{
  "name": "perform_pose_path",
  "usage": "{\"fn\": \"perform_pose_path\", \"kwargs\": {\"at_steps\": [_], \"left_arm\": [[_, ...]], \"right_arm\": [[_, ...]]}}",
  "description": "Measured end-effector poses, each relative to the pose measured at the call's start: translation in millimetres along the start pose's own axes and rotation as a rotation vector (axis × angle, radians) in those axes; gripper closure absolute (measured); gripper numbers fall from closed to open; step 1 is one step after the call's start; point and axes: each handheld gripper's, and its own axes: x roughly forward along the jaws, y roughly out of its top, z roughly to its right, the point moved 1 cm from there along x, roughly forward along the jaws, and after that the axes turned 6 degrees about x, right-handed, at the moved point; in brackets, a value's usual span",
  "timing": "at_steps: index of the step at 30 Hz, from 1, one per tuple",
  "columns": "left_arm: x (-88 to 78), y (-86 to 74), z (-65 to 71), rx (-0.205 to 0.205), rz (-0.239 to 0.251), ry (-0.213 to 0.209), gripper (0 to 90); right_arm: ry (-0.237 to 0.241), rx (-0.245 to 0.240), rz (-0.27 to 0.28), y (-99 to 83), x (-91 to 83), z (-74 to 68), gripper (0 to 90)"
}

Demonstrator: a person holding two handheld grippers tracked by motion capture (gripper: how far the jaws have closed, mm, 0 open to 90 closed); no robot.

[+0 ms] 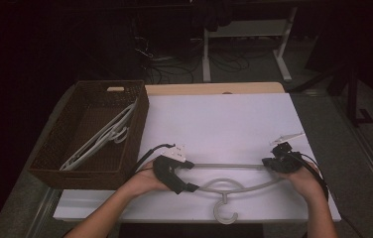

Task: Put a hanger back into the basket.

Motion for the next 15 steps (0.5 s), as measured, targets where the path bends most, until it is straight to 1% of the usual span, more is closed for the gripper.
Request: {"fn": "perform_pose_path", "kwargs": {"at_steps": [1,2,3,4,6,7,8,9,10,11,14,15], "left_arm": [[0.0,0.0,0.0,0.0,0.0,0.0,21.2],[5.5,0.5,1.6,0.03,-0.03,-0.014,23.6],[5.5,0.5,1.6,0.03,-0.03,-0.014,25.2],[10.1,0.7,3.2,0.05,-0.055,-0.036,30.3],[14.3,1.3,4.9,0.072,-0.082,-0.049,35.3],[14.3,1.3,4.9,0.072,-0.082,-0.049,38.5],[18.4,2.4,6.4,0.094,-0.106,-0.056,41.0],[18.4,2.4,6.4,0.094,-0.106,-0.056,43.5],[20.2,2.9,7.0,0.102,-0.117,-0.057,43.5],[23.4,3.8,8.0,0.116,-0.127,-0.056,48.2],[26.6,5.7,8.2,0.139,-0.148,-0.055,54.0],[26.6,5.7,8.2,0.139,-0.148,-0.055,57.4]], "right_arm": [[0.0,0.0,0.0,0.0,0.0,0.0,89.5],[0.002,0.002,0.0,0.0,0.5,0.3,89.5],[0.002,0.002,0.0,0.0,0.5,0.3,89.5],[0.001,0.001,-0.002,0.1,0.9,0.6,89.5],[0.001,0.0,-0.003,0.3,1.2,0.6,89.5],[0.001,0.0,-0.003,0.3,1.2,0.6,89.5],[0.0,0.0,-0.005,0.4,1.4,0.6,89.5],[0.0,0.0,-0.005,0.4,1.4,0.6,89.5],[0.001,0.001,-0.005,0.4,1.4,0.6,89.6],[0.001,0.002,-0.005,0.4,1.4,0.6,89.6],[0.001,0.002,-0.006,0.4,1.5,0.7,89.6],[0.001,0.002,-0.006,0.4,1.5,0.7,89.6]]}}
